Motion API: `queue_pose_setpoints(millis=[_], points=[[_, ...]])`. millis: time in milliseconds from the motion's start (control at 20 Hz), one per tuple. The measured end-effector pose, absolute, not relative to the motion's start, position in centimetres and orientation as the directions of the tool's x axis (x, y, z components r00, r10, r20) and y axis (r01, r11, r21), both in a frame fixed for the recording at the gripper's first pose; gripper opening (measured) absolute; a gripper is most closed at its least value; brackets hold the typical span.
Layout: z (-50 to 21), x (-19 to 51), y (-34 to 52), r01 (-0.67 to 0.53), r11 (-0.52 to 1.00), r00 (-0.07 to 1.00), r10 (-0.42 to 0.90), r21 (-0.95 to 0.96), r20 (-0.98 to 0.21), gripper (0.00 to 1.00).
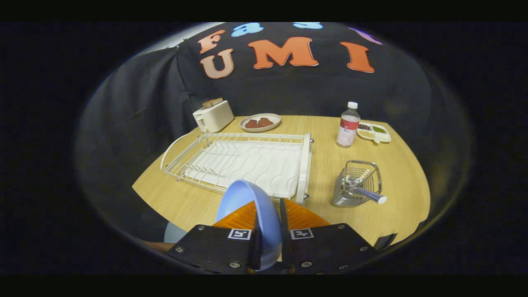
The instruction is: Take the plate from the dish rack, then take the spoon from the basket and place it into the plate.
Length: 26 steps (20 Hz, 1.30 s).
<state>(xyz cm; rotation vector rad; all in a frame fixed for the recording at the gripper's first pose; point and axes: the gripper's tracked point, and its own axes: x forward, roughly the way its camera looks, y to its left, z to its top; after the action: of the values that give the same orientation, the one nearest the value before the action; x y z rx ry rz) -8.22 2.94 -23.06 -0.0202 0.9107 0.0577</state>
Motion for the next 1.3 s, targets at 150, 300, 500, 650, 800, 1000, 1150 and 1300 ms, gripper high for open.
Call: queue_pose_setpoints(millis=[150, 300, 500, 650, 800, 1000, 1150, 1300], points=[[-25.5, -9.3, 2.4, -0.02, 0.996, 0.604, 0.081, 0.086, -0.793, 0.2], [-27.0, -10.0, 2.0, 0.013, 0.992, 0.621, 0.091, 0.126, -0.778, 0.2], [-29.6, -11.0, 2.8, 0.073, 0.962, 0.617, 0.164, 0.264, -0.77, 0.2], [-30.3, -10.6, 2.0, 0.115, 0.95, 0.648, 0.15, 0.291, -0.747, 0.2], [-31.3, -10.8, 0.8, 0.109, 0.971, 0.655, 0.09, 0.211, -0.75, 0.23], [-31.8, -11.1, 0.2, 0.08, 0.991, 0.663, 0.025, 0.103, -0.748, 0.3], [-32.3, -10.8, -1.5, 0.094, 0.996, 0.671, -0.056, 0.01, -0.739, 0.3], [-32.4, -10.9, -1.5, 0.094, 0.996, 0.674, -0.056, 0.01, -0.737, 0.29]])
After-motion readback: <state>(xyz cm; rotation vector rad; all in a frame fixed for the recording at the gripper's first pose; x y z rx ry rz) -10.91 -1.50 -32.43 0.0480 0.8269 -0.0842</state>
